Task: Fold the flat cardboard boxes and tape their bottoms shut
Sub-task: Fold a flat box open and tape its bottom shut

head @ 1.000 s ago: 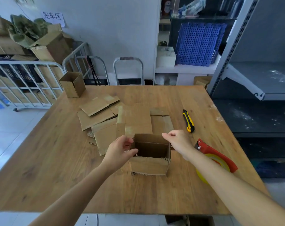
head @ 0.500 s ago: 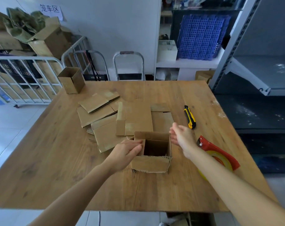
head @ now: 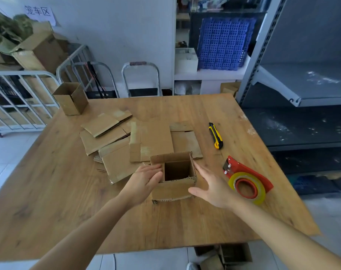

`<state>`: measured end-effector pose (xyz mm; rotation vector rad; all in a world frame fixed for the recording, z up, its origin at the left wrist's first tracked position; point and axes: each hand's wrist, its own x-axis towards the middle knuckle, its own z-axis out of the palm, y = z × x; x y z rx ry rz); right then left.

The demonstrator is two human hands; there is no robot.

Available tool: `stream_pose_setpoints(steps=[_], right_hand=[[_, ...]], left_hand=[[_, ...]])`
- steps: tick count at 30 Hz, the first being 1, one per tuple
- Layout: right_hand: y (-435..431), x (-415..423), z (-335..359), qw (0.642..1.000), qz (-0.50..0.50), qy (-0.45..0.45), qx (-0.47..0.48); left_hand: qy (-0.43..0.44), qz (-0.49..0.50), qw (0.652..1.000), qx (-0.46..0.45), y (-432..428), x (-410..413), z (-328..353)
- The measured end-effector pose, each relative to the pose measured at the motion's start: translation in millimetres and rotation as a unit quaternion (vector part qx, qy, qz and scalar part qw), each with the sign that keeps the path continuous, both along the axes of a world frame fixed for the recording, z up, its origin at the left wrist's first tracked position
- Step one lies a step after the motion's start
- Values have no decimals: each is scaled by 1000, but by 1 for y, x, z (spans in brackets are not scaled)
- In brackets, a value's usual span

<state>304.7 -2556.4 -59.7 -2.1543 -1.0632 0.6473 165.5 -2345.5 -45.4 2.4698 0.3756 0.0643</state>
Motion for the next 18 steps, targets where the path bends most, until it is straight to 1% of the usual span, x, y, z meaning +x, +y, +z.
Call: stream_pose_setpoints(steps=[3,5,10,12,13,15,17,18], right_hand=[[2,3,1,1000,-18,-5,8],[6,3,1,1000,-8,-8,-5],[12,-1,-2,998,17,-51,-44],[12,-1,-2,997,20,-50,-52],[12,-1,-1,997,23,-46,-52],[10,0,1,999,17,-19,-33],[10,3,3,1000,-16,23,0],[12,4,2,999,-35,30,16]], left_hand=[[35,-12,999,1,2,1,-1],[56,-19,998,10,3,2,-4],[69,-36,997,12,5,-1,-6],[69,-37,997,9,6,-2,-6],[61,-29,998,-5,6,-3,-6],[35,-4,997,-63,8,-6,-7],[7,17,991,-131,8,-10,-8],[1,25,989,-147,7,-11,-8]])
